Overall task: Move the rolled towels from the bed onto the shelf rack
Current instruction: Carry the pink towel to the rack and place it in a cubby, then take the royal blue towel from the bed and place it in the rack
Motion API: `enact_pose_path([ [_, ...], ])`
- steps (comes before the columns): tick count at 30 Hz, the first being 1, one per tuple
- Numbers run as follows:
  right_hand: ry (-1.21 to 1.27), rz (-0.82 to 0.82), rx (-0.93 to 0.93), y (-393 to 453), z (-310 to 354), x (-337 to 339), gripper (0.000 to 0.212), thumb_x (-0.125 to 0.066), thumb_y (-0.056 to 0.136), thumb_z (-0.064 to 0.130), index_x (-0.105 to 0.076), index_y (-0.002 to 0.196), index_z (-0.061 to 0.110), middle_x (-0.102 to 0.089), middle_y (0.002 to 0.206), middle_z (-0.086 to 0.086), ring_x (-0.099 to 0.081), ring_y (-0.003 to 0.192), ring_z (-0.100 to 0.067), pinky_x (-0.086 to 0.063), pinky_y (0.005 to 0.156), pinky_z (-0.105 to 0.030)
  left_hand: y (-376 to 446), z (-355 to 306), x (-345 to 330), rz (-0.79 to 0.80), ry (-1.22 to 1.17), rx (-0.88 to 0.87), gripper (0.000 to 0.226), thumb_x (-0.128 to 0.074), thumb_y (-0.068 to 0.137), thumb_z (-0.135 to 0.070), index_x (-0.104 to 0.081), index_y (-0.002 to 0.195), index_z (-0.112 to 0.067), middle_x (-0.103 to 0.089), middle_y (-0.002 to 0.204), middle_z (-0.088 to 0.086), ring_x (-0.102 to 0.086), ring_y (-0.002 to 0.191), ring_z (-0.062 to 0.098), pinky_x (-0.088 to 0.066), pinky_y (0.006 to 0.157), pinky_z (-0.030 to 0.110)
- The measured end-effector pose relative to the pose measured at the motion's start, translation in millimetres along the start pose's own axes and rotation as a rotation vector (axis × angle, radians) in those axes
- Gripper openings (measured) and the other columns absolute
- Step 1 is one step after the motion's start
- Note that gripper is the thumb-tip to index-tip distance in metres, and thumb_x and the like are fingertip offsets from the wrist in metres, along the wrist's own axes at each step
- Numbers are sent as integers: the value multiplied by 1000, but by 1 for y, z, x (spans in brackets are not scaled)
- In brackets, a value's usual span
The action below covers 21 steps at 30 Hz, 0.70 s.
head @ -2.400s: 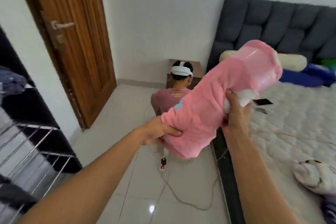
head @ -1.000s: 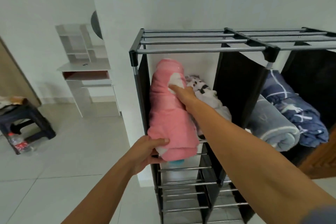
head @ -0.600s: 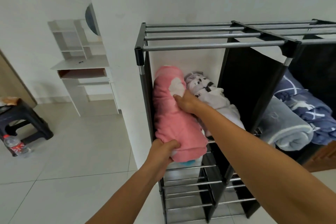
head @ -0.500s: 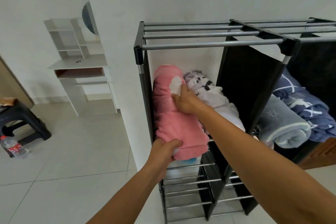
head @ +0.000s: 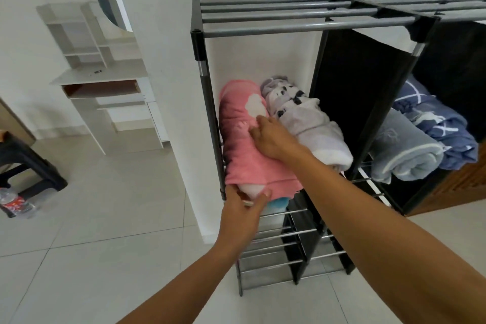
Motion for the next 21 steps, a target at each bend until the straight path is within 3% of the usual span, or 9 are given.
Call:
enact_pose_path([
  [2,38,-25,32,-29,-3,10,47,-40,99,31,-40,138,4,-43,142,-23,-44,129,-38,-36,108,-40,-23,22,-16,44,83,5,45,-66,85,-41,-41,119,-26,-61,94,-6,-64,87,15,-54,79,31],
  [6,186,96,-29,-106,-45,23,41,-51,95,31,-51,133,16,-61,126,-8,-60,112,-28,-47,97,-37,-45,68,-73,316,109,230,20,-65,88,-24,-45,86,-24,-50,72,-1,-51,62,16,-45,65,34],
  [9,378,31,-204,-194,-102,44,35,-55,94,26,-57,127,14,-68,109,-8,-67,100,-25,-52,94,-37,-72,71,-127,519,193,212,19,-62,89,-19,-45,95,-19,-54,77,2,-52,62,15,-47,66,33],
  [11,382,-90,-364,-271,-145,56,33,-54,95,28,-58,124,14,-69,101,-6,-68,95,-20,-51,90,-34,-101,62,-166,646,284,148,25,-61,89,-21,-44,106,-18,-56,80,0,-54,67,16,-48,72,32],
  [14,512,-286,-643,-418,-206,50,31,-55,94,32,-56,122,19,-68,102,-2,-68,91,-17,-51,82,-30,-168,49,-228,833,380,16,25,-62,89,-18,-44,106,-13,-54,73,1,-51,57,14,-46,51,17],
  [16,662,-473,-814,-530,-228,36,26,-56,94,30,-57,117,18,-67,97,-1,-67,80,-14,-47,70,-26,-235,50,-265,1024,482,-57,17,-63,88,-22,-48,95,-17,-57,77,3,-54,58,15,-42,47,19],
  [19,838,-816,-1047,-697,-224,4,6,-56,95,22,-60,97,19,-66,91,-5,-63,70,-13,-44,62,-25,-359,67,-307,1374,613,-134,13,-63,87,-23,-52,82,-20,-59,82,3,-58,63,16,-40,55,24],
  [21,926,-1028,-1197,-797,-206,-24,6,-55,95,21,-58,91,19,-64,88,-6,-62,69,-14,-44,62,-25,-447,78,-324,1578,684,-221,9,-61,89,-19,-53,85,-18,-58,85,7,-57,63,16,-39,55,25],
])
Point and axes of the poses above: each hand's wrist, its own y-axis towards the middle knuckle, its own x-axis out of the back of the hand, z = x × y, the point moved 6 cm from there along y, towards the middle knuckle
